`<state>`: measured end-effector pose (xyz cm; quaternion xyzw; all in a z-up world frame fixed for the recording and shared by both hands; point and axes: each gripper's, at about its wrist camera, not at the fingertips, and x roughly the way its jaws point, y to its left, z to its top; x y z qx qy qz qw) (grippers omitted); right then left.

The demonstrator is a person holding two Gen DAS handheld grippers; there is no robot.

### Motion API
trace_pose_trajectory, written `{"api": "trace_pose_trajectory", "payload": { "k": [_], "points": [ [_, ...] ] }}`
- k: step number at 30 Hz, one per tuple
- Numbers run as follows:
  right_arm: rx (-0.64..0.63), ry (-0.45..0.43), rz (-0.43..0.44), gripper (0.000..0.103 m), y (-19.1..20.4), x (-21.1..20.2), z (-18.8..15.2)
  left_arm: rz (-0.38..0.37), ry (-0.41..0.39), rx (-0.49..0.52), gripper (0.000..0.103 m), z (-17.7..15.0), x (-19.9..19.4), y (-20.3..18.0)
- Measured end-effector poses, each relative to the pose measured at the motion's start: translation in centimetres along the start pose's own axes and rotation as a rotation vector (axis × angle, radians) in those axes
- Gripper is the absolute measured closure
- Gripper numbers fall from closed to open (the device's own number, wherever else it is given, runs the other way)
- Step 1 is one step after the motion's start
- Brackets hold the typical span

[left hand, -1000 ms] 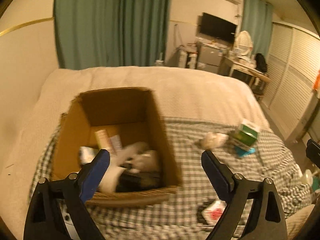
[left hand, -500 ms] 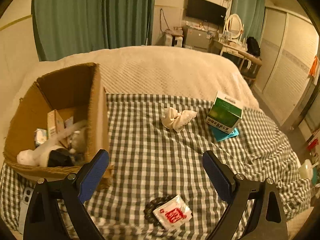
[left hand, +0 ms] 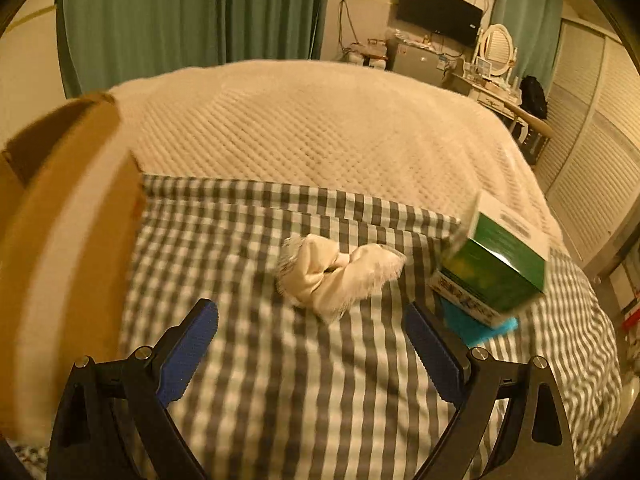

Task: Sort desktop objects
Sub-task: 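Grasp the white lace cloth with the left tool while the right tool grasps the green-and-white medicine box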

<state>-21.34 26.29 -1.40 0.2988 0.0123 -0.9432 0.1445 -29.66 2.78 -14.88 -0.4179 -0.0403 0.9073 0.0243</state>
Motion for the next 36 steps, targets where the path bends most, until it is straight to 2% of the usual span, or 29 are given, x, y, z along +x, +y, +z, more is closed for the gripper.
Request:
{"api": "trace_pose_trajectory", "payload": {
  "k": [2, 5, 9, 10, 11, 12, 13, 14, 15, 18, 25, 29, 32, 33, 34, 36],
  "points": [
    [0.02, 0.03, 0.037, 0.025, -1.3, 2.4, -0.8, -0.003, 0.021, 0.004, 0.006, 0.3, 2.1, -0.5],
    [-0.041, 0.043, 0.017, 0.025, -2.2, 5.2, -1.6, -0.001, 0.024, 0.005, 0.006, 0.7, 4.4, -0.9],
    [-0.043, 0.044, 0.045, 0.023, -3.4, 7.7, -1.9, -0.01, 0.039, 0.021, 0.006, 0.9, 6.7, -1.2],
    [-0.059, 0.046, 0.028, 0.022, -3.4, 8.4, -1.9, -0.008, 0.042, 0.033, 0.006, 0.8, 7.1, -1.2],
    [-0.074, 0.048, 0.019, 0.022, -3.5, 9.0, -1.9, -0.018, 0.04, 0.042, 0.011, 0.7, 7.2, -1.2],
    [-0.082, 0.061, 0.02, 0.022, -3.6, 9.6, -2.0, -0.029, 0.038, 0.053, 0.025, 0.6, 7.2, -1.2],
    [-0.079, 0.077, 0.017, 0.022, -3.6, 10.3, -2.0, -0.035, 0.044, 0.072, 0.034, 0.4, 7.4, -1.2],
    [-0.066, 0.081, 0.028, 0.022, -3.5, 10.7, -2.2, -0.04, 0.051, 0.09, 0.055, 0.3, 7.5, -1.3],
    [-0.05, 0.077, 0.031, 0.021, -3.5, 11.1, -2.3, -0.047, 0.053, 0.107, 0.071, 0.2, 7.7, -1.3],
    [-0.045, 0.085, 0.032, 0.013, -2.9, 12.1, -2.3, -0.089, 0.046, 0.116, 0.082, -0.1, 7.2, -0.9],
    [-0.082, 0.108, -0.022, 0.011, -0.6, 13.6, -2.3, -0.092, 0.034, 0.111, 0.086, -0.9, 5.4, 0.5],
    [-0.148, 0.143, -0.121, 0.012, 0.4, 13.9, -2.4, -0.097, 0.031, 0.098, 0.086, -1.6, 4.2, 1.2],
    [-0.179, 0.098, -0.177, 0.011, 0.3, 13.0, -2.6, -0.096, 0.028, 0.086, 0.086, -1.9, 3.5, 1.2],
    [-0.172, 0.076, -0.183, 0.009, 0.0, 12.7, -2.5, -0.097, 0.029, 0.084, 0.086, -1.8, 3.5, 1.1],
    [-0.156, 0.049, -0.191, 0.001, -0.4, 12.3, -2.5, -0.096, 0.029, 0.083, 0.086, -1.9, 3.4, 1.1],
    [-0.125, 0.046, -0.173, 0.0, -1.2, 12.3, -2.5, -0.097, 0.029, 0.086, 0.086, -1.9, 3.3, 1.2]
  ]
}}
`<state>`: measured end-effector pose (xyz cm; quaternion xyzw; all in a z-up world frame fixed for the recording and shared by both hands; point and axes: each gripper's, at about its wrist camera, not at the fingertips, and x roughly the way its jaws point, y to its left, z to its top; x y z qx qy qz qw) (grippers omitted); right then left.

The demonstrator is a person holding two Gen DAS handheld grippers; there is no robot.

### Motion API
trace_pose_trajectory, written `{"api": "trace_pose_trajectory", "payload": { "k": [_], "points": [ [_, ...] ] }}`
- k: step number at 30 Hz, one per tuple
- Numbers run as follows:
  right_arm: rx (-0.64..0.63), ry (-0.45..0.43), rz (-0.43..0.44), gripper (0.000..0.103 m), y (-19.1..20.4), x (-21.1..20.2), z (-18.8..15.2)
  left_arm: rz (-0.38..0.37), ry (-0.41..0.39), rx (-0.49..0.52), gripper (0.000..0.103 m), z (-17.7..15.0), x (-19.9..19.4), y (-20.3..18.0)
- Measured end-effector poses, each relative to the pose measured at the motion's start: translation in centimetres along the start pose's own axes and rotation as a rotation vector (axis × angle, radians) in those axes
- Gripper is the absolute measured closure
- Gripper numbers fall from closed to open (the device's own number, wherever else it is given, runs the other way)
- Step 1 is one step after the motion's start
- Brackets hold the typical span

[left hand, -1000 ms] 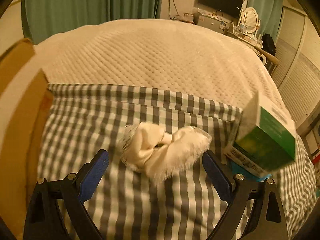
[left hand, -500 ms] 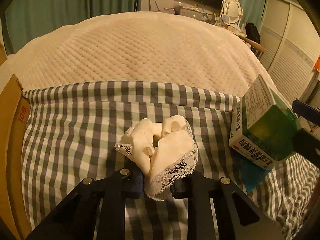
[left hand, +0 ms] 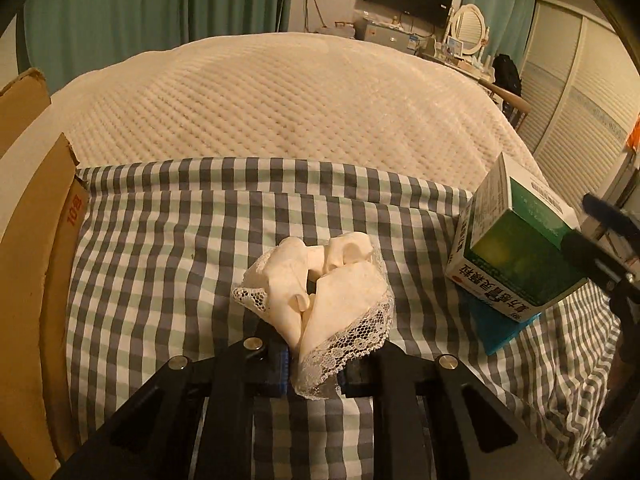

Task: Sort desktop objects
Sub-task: 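Grasp the white lace cloth with the left tool while the right tool grasps the green-and-white medicine box, then carry the lace cloth and medicine box into the cardboard box and release both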

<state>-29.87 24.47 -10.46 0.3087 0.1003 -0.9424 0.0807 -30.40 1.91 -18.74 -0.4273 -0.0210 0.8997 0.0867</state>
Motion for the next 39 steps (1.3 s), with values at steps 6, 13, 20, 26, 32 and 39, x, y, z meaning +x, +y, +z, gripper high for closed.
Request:
{"api": "trace_pose_trajectory", "payload": {
  "k": [6, 13, 20, 26, 32, 39],
  "points": [
    [0.032, 0.084, 0.103, 0.0, -0.7, 2.3, -0.8, -0.018, 0.004, 0.014, 0.086, 0.4, 0.5, -1.1],
    [0.034, 0.126, 0.089, 0.013, 0.8, 2.9, -1.0, -0.019, -0.009, 0.014, 0.086, 0.2, -0.9, -0.9],
    [0.066, 0.11, 0.038, 0.015, 2.9, -1.0, -0.6, -0.041, -0.053, -0.009, 0.086, 0.3, -6.0, 0.5],
    [0.062, 0.084, 0.04, 0.015, 6.8, -8.1, 2.8, -0.08, -0.1, -0.03, 0.086, 0.7, -12.8, 3.5],
    [0.016, 0.009, 0.045, 0.015, 13.0, -15.3, 7.5, -0.05, -0.215, -0.008, 0.086, 3.1, -21.4, 8.1],
    [0.048, -0.071, 0.123, 0.015, 21.3, -19.7, 12.2, 0.071, -0.255, -0.03, 0.086, 5.0, -26.0, 16.2]
  ]
}}
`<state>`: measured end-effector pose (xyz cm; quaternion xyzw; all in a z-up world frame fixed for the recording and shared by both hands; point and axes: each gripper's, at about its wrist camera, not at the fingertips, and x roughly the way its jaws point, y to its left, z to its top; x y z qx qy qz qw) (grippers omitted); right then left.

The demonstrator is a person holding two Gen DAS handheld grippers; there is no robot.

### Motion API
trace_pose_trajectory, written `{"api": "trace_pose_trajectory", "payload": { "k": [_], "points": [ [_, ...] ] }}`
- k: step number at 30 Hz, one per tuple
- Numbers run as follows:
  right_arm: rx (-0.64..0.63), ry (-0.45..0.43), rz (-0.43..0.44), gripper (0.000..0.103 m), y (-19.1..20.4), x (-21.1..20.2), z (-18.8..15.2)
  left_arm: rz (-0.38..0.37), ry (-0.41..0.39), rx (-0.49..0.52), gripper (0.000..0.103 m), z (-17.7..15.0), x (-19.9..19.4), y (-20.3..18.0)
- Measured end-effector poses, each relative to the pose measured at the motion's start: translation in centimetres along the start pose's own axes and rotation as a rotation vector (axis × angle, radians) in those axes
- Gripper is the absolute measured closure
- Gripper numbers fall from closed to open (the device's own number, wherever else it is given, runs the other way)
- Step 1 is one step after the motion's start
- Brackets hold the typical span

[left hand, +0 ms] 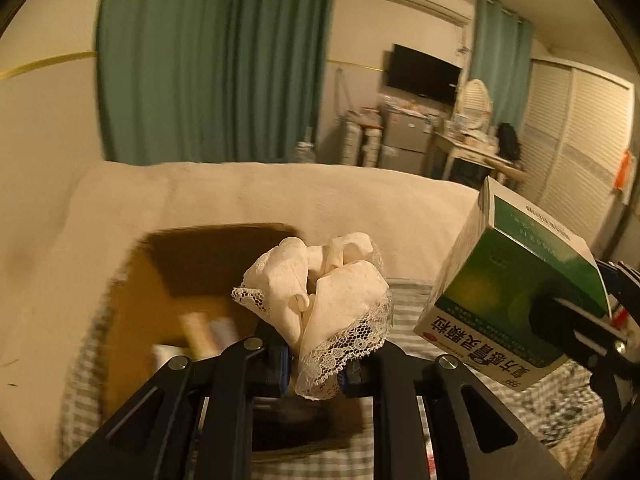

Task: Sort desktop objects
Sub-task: 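Carry the lace cloth and medicine box into the cardboard box and release both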

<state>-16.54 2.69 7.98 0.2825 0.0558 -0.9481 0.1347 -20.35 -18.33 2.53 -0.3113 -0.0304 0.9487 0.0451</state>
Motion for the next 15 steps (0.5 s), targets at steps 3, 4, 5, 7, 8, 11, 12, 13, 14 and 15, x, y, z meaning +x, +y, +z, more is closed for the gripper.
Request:
{"api": "trace_pose_trajectory", "payload": {
  "k": [3, 4, 5, 7, 8, 11, 12, 13, 14, 15],
  "points": [
    [0.047, -0.005, 0.045, 0.015, 2.9, 1.6, 1.0, 0.054, 0.023, -0.025, 0.086, -0.5, 0.3, 3.5],
    [0.06, -0.003, 0.06, 0.015, 3.6, 2.1, 1.2, 0.065, 0.042, -0.038, 0.086, -1.1, 0.6, 4.8],
    [0.074, 0.003, 0.076, 0.015, 4.4, 3.0, 1.5, 0.072, 0.055, -0.046, 0.086, -1.5, 1.0, 5.5],
    [0.094, 0.026, 0.091, 0.015, 5.8, 4.9, 1.6, 0.099, 0.1, -0.05, 0.086, -2.9, 2.4, 6.8],
    [0.101, 0.045, 0.099, 0.015, 6.5, 6.0, 1.6, 0.107, 0.114, -0.05, 0.086, -3.4, 3.0, 7.2],
    [0.144, 0.078, 0.141, 0.014, 7.8, 8.6, 1.1, 0.112, 0.157, -0.046, 0.084, -5.0, 4.3, 8.2],
    [0.163, 0.083, 0.151, 0.013, 8.0, 9.1, 0.9, 0.115, 0.163, -0.042, 0.077, -5.6, 4.4, 8.2],
    [0.191, 0.091, 0.162, 0.013, 8.0, 9.9, 0.8, 0.126, 0.171, -0.036, 0.069, -5.9, 4.7, 8.1],
    [0.212, 0.093, 0.17, 0.012, 7.9, 10.2, 0.7, 0.131, 0.177, -0.031, 0.049, -6.1, 4.6, 8.0],
    [0.231, 0.088, 0.185, 0.011, 7.8, 10.4, 0.6, 0.139, 0.181, -0.027, 0.027, -6.5, 4.5, 7.9]
  ]
}}
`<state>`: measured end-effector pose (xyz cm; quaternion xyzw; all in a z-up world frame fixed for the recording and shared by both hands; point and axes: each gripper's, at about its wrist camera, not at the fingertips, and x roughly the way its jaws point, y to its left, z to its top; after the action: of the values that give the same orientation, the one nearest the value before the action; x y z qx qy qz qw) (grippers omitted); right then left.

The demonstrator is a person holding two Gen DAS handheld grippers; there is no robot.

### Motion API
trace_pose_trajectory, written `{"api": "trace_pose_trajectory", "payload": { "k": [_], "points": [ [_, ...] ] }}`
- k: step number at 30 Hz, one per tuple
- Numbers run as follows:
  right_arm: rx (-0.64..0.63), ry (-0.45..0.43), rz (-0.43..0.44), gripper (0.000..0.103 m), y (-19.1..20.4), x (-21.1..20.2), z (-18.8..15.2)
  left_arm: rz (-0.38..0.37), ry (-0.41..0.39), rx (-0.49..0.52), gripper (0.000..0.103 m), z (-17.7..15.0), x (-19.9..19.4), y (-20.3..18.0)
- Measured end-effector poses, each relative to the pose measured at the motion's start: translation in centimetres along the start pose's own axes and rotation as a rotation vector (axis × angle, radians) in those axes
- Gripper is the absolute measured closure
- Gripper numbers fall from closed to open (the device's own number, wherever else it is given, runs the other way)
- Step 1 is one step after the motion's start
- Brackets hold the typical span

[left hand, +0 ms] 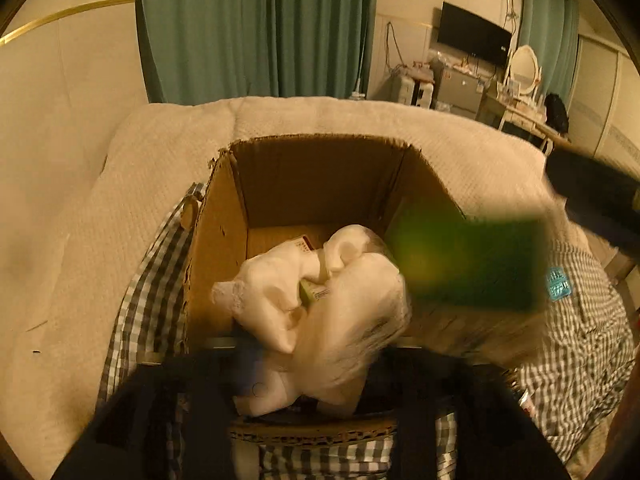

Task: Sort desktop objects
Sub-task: 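Carry the lace cloth and medicine box into the cardboard box and release both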

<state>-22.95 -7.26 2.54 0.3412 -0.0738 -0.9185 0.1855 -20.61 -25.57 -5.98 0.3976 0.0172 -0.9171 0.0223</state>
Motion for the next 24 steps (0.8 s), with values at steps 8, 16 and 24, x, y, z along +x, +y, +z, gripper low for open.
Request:
{"api": "trace_pose_trajectory", "payload": {
  "k": [8, 16, 24],
  "points": [
    [0.017, -0.07, -0.034, 0.005, -3.4, -4.6, 1.2, 0.008, -0.045, 0.019, 0.012, 0.6, -4.0, -1.7],
    [-0.046, -0.133, -0.234, 0.005, -9.6, -15.2, 0.8, -0.098, -0.108, 0.069, 0.008, -0.9, -8.8, -9.8],
    [0.025, -0.167, -0.374, 0.005, -18.1, -21.6, -4.2, -0.164, -0.047, 0.104, 0.008, -6.4, -6.7, -19.1]
  ]
}}
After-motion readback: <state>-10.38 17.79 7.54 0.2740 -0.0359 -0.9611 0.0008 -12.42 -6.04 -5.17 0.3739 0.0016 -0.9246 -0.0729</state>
